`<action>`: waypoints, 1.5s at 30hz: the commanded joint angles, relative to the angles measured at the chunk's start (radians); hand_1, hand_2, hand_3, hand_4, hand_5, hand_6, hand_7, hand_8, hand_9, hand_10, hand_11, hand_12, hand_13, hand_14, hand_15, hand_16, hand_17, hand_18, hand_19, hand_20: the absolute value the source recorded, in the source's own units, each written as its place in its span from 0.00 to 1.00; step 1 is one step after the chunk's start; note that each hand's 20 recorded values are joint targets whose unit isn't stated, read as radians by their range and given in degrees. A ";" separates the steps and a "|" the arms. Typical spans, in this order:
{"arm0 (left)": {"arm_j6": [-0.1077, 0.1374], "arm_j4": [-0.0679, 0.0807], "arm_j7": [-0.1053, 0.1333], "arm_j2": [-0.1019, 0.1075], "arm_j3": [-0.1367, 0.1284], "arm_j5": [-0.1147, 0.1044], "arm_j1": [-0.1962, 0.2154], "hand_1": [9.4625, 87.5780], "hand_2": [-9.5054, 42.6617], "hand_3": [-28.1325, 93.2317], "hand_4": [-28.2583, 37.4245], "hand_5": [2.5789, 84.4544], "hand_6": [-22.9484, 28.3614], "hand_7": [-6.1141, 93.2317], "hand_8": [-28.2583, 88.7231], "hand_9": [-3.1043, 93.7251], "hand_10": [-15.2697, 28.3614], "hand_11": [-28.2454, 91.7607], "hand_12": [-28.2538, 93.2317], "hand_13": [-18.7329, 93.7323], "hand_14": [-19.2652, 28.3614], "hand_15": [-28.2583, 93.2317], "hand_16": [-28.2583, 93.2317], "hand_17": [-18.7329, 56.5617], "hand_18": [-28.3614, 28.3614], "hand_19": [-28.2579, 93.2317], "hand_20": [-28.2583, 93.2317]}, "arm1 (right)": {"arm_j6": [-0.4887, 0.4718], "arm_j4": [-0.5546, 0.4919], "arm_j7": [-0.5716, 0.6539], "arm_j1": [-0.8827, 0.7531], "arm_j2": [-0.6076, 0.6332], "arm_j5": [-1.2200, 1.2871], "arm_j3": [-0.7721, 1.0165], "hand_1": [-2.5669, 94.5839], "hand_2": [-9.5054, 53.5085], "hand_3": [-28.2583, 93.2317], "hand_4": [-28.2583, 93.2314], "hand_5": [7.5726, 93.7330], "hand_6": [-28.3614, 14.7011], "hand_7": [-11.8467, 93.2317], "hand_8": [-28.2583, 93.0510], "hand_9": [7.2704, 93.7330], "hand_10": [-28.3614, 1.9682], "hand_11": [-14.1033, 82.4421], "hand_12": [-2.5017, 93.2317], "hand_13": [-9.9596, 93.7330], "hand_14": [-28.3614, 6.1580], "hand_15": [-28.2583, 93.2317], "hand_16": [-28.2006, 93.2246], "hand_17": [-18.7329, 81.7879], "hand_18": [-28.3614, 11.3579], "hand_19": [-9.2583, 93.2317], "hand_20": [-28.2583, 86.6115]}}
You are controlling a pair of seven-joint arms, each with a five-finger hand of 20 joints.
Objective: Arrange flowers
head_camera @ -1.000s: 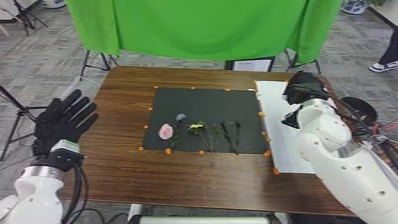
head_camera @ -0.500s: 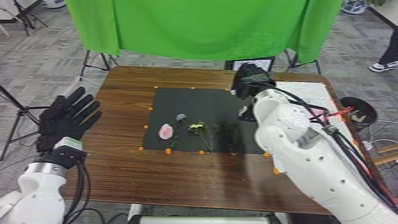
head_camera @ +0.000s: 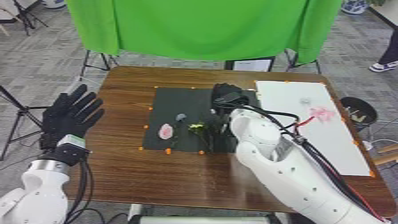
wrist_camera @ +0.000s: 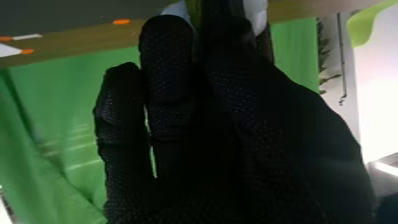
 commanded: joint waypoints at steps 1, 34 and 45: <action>0.061 -0.015 0.016 0.004 0.014 -0.024 -0.005 0.24 0.40 0.82 0.00 0.45 0.65 0.16 0.19 0.35 0.72 0.38 0.35 0.34 0.74 0.49 0.20 0.15 0.77 0.49 0.32 | -0.028 0.016 -0.033 0.014 -0.012 -0.057 -0.048 0.70 0.00 0.79 0.00 0.78 0.70 0.37 0.23 0.88 0.68 0.22 0.44 0.79 0.62 0.55 0.64 0.57 0.23 0.83 0.61; 0.093 -0.027 0.040 0.008 -0.006 -0.035 0.016 0.26 0.41 0.81 0.00 0.49 0.57 0.20 0.17 0.38 0.70 0.41 0.34 0.36 0.74 0.52 0.19 0.15 0.77 0.51 0.32 | -0.307 -0.081 -0.019 0.000 -0.018 -0.012 0.012 0.70 0.00 0.79 0.00 0.63 0.68 0.31 0.12 0.71 0.59 0.28 0.27 0.74 0.64 0.54 0.62 0.52 0.20 0.82 0.60; 0.091 -0.026 0.040 0.008 -0.005 -0.036 0.018 0.26 0.41 0.81 0.00 0.50 0.58 0.20 0.17 0.38 0.70 0.41 0.34 0.36 0.74 0.51 0.19 0.15 0.77 0.51 0.31 | -0.327 -0.107 0.009 -0.001 -0.022 0.044 0.042 0.68 0.00 0.79 0.00 0.60 0.66 0.31 0.12 0.67 0.54 0.32 0.21 0.72 0.63 0.55 0.61 0.51 0.18 0.82 0.59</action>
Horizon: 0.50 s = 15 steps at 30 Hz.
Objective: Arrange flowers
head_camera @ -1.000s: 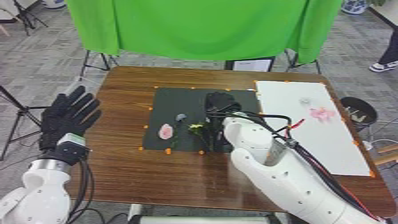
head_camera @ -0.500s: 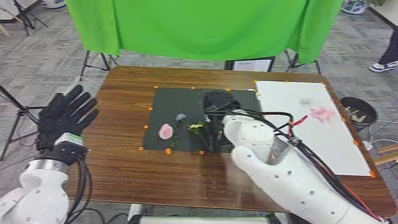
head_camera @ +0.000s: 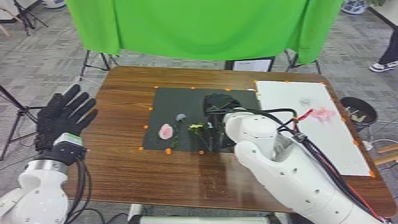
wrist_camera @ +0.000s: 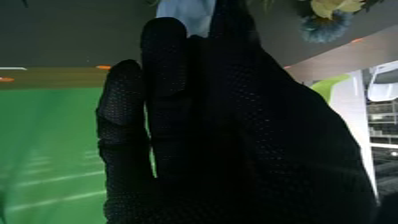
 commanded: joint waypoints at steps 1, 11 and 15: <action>0.002 -0.003 0.001 0.000 -0.004 -0.005 0.010 0.26 0.41 0.81 0.00 0.50 0.58 0.20 0.17 0.38 0.70 0.41 0.34 0.36 0.74 0.51 0.19 0.15 0.77 0.51 0.31 | -0.007 -0.029 0.028 -0.001 -0.008 0.036 0.027 0.67 0.00 0.79 0.00 0.60 0.65 0.31 0.12 0.66 0.53 0.31 0.21 0.72 0.63 0.55 0.61 0.51 0.18 0.82 0.59; -0.018 0.003 0.013 -0.018 0.008 -0.001 -0.004 0.26 0.40 0.81 0.00 0.52 0.57 0.20 0.17 0.39 0.70 0.41 0.34 0.36 0.74 0.51 0.19 0.15 0.77 0.51 0.31 | -0.036 -0.106 0.093 -0.013 0.042 0.091 0.118 0.65 0.00 0.79 0.00 0.57 0.61 0.28 0.13 0.63 0.49 0.31 0.21 0.70 0.57 0.55 0.59 0.51 0.16 0.82 0.59; -0.039 0.003 0.012 -0.021 0.021 -0.018 -0.012 0.26 0.40 0.81 0.00 0.50 0.60 0.19 0.18 0.39 0.70 0.41 0.34 0.36 0.74 0.51 0.19 0.15 0.77 0.51 0.31 | 0.062 -0.127 0.135 -0.024 0.149 0.087 0.185 0.57 0.00 0.88 0.00 0.55 0.59 0.28 0.13 0.56 0.42 0.29 0.20 0.58 0.40 0.57 0.43 0.48 0.15 0.80 0.54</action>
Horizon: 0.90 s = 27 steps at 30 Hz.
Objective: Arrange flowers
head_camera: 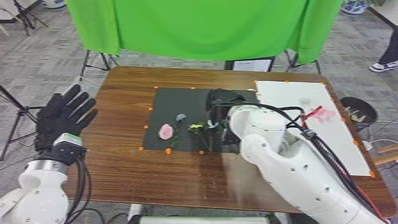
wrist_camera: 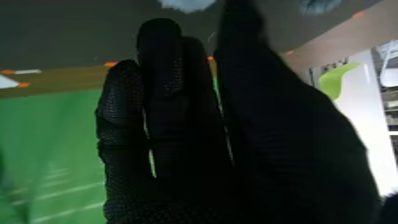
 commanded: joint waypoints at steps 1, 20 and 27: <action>-0.034 0.001 0.003 -0.018 0.021 -0.013 -0.012 0.25 0.40 0.81 0.00 0.50 0.60 0.19 0.18 0.38 0.71 0.41 0.34 0.36 0.74 0.51 0.19 0.15 0.77 0.50 0.31 | 0.112 -0.055 0.060 -0.023 0.168 -0.021 0.148 0.56 0.00 0.88 0.00 0.54 0.58 0.28 0.13 0.55 0.41 0.29 0.20 0.57 0.38 0.56 0.41 0.48 0.15 0.80 0.54; -0.006 -0.018 0.029 -0.005 -0.036 -0.027 0.069 0.24 0.41 0.82 0.00 0.49 0.63 0.18 0.19 0.38 0.72 0.40 0.35 0.36 0.75 0.50 0.19 0.15 0.77 0.50 0.32 | 0.000 0.138 0.063 -0.098 0.419 0.149 0.408 0.42 0.00 0.86 0.00 0.38 0.46 0.22 0.15 0.36 0.33 0.24 0.17 0.44 0.32 0.42 0.35 0.42 0.18 0.65 0.41; -0.030 -0.021 0.034 -0.004 -0.027 -0.042 0.048 0.24 0.41 0.82 0.00 0.49 0.63 0.18 0.19 0.38 0.72 0.40 0.35 0.36 0.75 0.50 0.19 0.15 0.77 0.50 0.32 | -0.014 0.162 0.010 -0.156 0.446 0.163 0.450 0.44 0.00 0.88 0.00 0.35 0.48 0.24 0.15 0.35 0.39 0.25 0.16 0.46 0.38 0.43 0.36 0.41 0.20 0.67 0.42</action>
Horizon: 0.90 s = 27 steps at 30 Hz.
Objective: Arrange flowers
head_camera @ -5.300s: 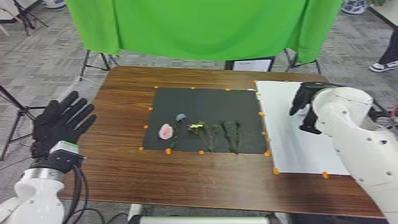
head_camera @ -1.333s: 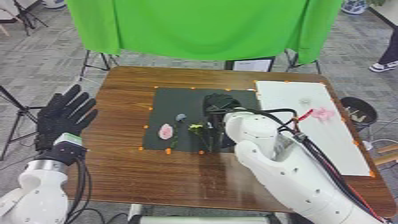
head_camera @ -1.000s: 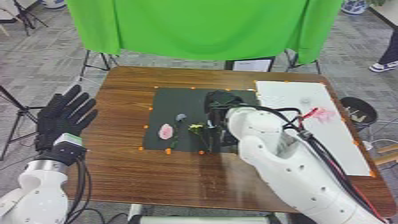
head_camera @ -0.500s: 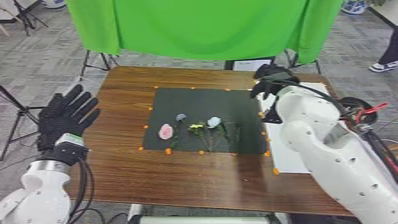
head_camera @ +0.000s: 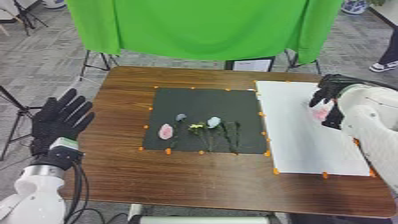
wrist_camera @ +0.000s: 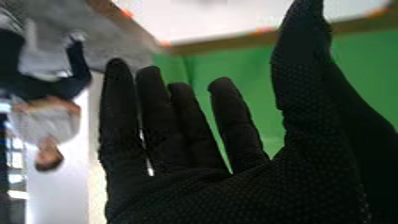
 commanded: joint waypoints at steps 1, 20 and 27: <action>-0.016 -0.008 0.010 0.005 0.008 -0.017 -0.012 0.24 0.41 0.82 0.00 0.49 0.63 0.18 0.18 0.38 0.72 0.40 0.35 0.36 0.75 0.50 0.19 0.15 0.77 0.50 0.32 | -0.042 0.018 -0.050 -0.057 0.032 -0.016 0.035 0.44 0.00 0.88 0.00 0.35 0.48 0.24 0.15 0.35 0.40 0.25 0.16 0.47 0.38 0.44 0.36 0.41 0.20 0.67 0.42; -0.011 -0.008 -0.003 0.004 0.024 0.003 -0.040 0.23 0.41 0.82 0.00 0.48 0.63 0.18 0.19 0.38 0.72 0.40 0.35 0.36 0.75 0.50 0.19 0.15 0.77 0.50 0.32 | -0.120 0.146 -0.033 0.050 -0.021 0.007 -0.086 0.45 0.00 0.89 0.00 0.35 0.52 0.27 0.13 0.35 0.46 0.26 0.15 0.53 0.42 0.49 0.35 0.44 0.20 0.73 0.46; -0.013 -0.004 -0.016 -0.001 0.023 0.006 -0.040 0.23 0.41 0.82 0.00 0.48 0.63 0.18 0.19 0.38 0.72 0.40 0.35 0.36 0.75 0.50 0.19 0.15 0.77 0.50 0.32 | 0.050 0.138 -0.038 -0.006 -0.013 -0.041 -0.098 0.60 0.00 0.84 0.00 0.51 0.60 0.32 0.11 0.60 0.53 0.35 0.19 0.70 0.61 0.46 0.43 0.58 0.38 0.73 0.42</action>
